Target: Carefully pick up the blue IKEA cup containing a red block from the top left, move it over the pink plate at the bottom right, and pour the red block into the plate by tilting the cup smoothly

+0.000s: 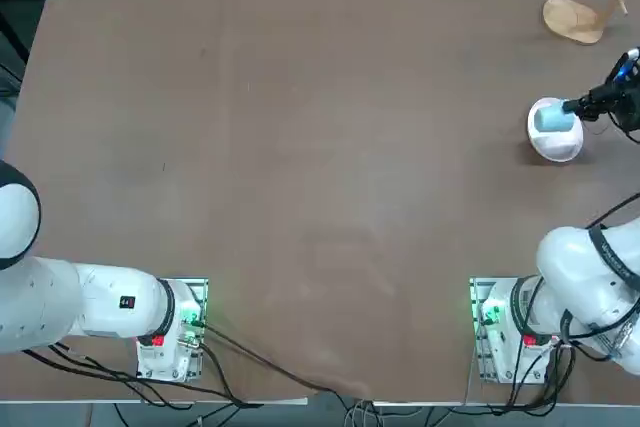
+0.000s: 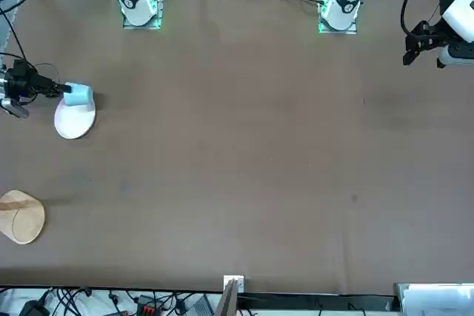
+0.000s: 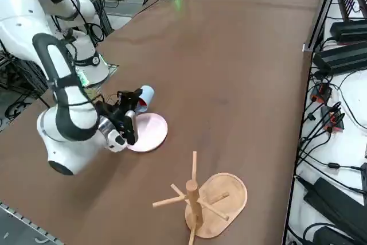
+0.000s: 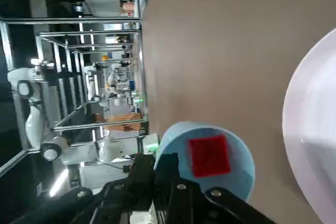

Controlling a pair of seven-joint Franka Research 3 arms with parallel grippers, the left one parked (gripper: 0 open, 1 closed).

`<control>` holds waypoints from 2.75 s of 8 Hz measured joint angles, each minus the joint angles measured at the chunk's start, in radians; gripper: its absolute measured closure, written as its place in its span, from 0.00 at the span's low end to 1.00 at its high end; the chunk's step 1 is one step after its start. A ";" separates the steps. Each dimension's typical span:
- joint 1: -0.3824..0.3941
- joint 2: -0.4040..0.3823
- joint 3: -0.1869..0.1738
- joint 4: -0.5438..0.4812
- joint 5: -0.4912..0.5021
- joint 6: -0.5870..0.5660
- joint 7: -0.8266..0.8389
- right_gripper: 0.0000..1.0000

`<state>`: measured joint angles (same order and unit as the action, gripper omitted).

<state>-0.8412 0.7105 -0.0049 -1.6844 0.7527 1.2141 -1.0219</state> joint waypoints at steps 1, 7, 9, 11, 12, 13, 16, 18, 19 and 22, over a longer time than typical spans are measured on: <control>-0.009 0.020 0.000 0.011 0.021 -0.018 -0.010 0.97; -0.056 0.141 0.001 0.126 0.089 -0.220 -0.046 0.97; -0.059 0.162 0.001 0.128 0.103 -0.243 -0.047 0.97; -0.062 0.189 0.001 0.139 0.132 -0.292 -0.049 0.97; -0.064 0.195 0.001 0.151 0.132 -0.297 -0.053 0.97; -0.064 0.195 0.001 0.160 0.122 -0.289 -0.057 0.97; -0.034 0.178 0.015 0.185 0.072 -0.128 -0.056 0.97; 0.033 0.122 0.017 0.191 0.060 -0.011 0.065 0.97; 0.069 0.081 0.017 0.191 0.047 0.043 0.143 0.97; 0.178 -0.056 0.020 0.176 -0.046 0.198 0.313 0.97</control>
<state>-0.6629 0.6540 0.0147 -1.5086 0.7063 1.4118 -0.7091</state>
